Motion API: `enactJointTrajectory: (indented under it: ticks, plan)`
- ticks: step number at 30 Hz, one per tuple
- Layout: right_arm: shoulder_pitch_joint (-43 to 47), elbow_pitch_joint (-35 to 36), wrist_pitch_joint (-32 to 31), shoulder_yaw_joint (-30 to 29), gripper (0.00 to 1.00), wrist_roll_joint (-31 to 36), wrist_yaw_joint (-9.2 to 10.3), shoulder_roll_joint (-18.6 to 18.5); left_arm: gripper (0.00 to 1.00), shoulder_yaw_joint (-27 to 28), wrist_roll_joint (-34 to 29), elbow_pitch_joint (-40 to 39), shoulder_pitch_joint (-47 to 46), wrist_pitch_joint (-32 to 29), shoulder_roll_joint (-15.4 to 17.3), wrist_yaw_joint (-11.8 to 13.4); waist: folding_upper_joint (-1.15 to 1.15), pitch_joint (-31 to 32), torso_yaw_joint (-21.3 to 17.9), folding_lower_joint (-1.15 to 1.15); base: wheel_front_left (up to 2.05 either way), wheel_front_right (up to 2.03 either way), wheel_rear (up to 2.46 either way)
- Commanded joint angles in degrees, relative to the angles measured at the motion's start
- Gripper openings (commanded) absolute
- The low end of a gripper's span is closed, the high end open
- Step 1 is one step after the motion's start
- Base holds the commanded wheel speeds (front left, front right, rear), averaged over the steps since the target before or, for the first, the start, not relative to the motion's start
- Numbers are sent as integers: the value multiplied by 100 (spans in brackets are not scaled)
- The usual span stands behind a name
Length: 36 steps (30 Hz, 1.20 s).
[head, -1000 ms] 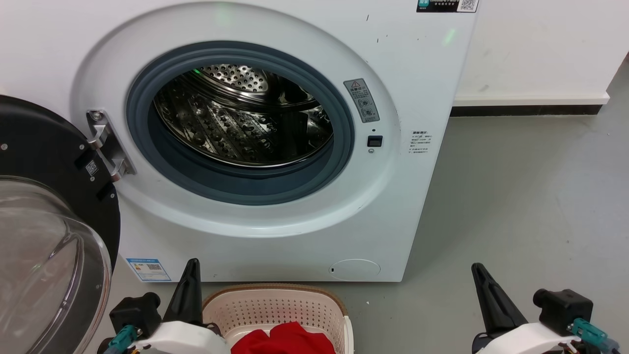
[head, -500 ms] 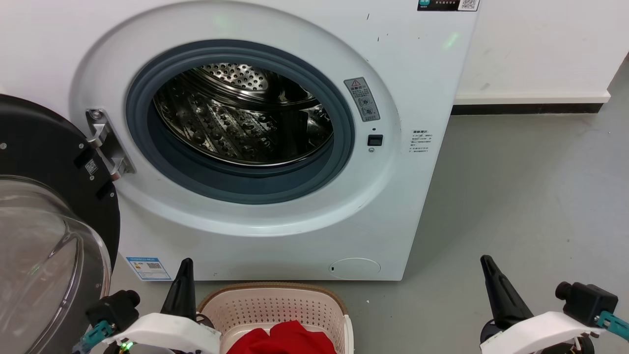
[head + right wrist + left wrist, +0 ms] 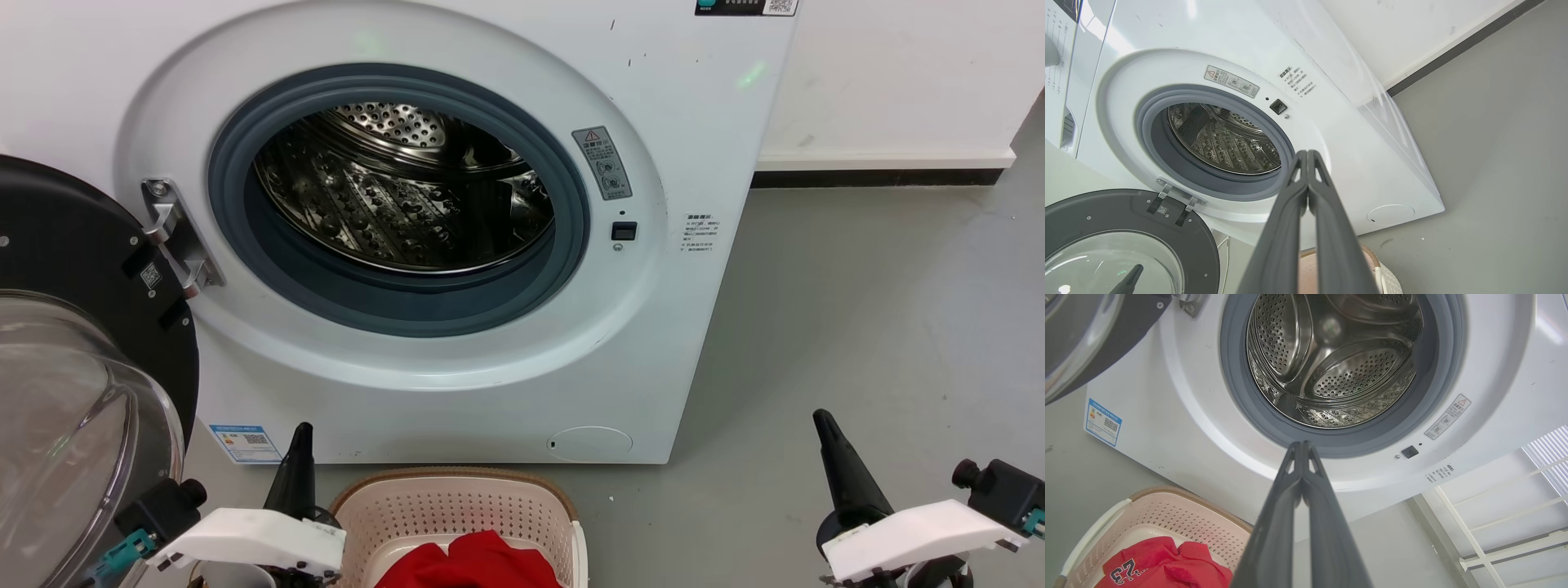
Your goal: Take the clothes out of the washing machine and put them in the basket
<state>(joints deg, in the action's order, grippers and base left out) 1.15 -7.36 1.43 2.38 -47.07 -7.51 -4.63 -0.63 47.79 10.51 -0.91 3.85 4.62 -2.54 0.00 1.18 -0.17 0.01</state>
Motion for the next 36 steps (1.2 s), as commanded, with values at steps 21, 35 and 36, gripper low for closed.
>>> enactJointTrajectory:
  ticks: [21, 35, 36]
  plan:
    - [-347, -191, -179, -199, 0, -1681, 1, -54, 0, 269, 1546, 81, -308, -362, -62, -198, 0, -36, 4, 0, 0, 0, 0]
    - [-456, -307, -280, -305, 0, -2483, 1, -50, 0, 395, 2301, 150, -377, -539, -88, -281, 0, -57, 7, 0, 0, 0, 0]
    - [-462, -318, -288, -314, 0, -2539, 1, -49, 0, 403, 2356, 156, -377, -555, -90, -284, 0, -59, 7, 0, 0, 0, 0]
